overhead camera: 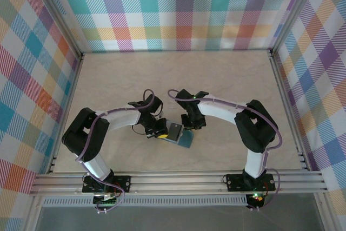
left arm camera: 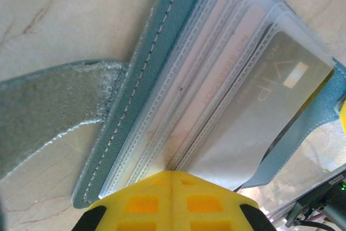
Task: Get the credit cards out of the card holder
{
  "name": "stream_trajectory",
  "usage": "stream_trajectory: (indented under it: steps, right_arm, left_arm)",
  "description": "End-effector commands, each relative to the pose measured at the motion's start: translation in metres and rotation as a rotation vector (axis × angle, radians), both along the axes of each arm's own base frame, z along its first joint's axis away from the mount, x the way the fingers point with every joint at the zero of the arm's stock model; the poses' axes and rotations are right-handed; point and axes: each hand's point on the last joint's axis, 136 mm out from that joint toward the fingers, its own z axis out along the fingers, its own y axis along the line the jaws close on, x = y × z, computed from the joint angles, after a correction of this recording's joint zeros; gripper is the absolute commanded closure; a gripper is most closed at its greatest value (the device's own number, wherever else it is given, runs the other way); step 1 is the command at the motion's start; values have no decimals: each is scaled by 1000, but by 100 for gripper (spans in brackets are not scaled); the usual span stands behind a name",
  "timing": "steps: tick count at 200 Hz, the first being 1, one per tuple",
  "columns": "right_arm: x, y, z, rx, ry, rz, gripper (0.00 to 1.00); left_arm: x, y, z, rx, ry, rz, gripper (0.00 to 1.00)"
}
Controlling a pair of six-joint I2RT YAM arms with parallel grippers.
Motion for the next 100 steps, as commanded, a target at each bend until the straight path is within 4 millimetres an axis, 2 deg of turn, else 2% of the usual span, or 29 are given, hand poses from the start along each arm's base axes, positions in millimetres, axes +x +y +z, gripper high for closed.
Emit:
stream_trajectory:
  steps: [1,30,60,83,100]
  right_arm:
    - [-9,-8,-12,-26,49,-30,75]
    - [3,-14,-16,-66,15,-23,76]
    - [25,-6,-13,-19,-49,8,77]
    - [44,8,-8,34,-110,70,77]
    - [54,8,-4,29,-132,87,77]
  left_arm:
    - [-14,16,-16,62,44,32,94]
    - [-16,23,-9,81,24,51,94]
    - [-12,27,11,79,-21,64,93]
    - [-2,27,26,80,-71,60,90]
    - [9,26,31,86,-88,48,88]
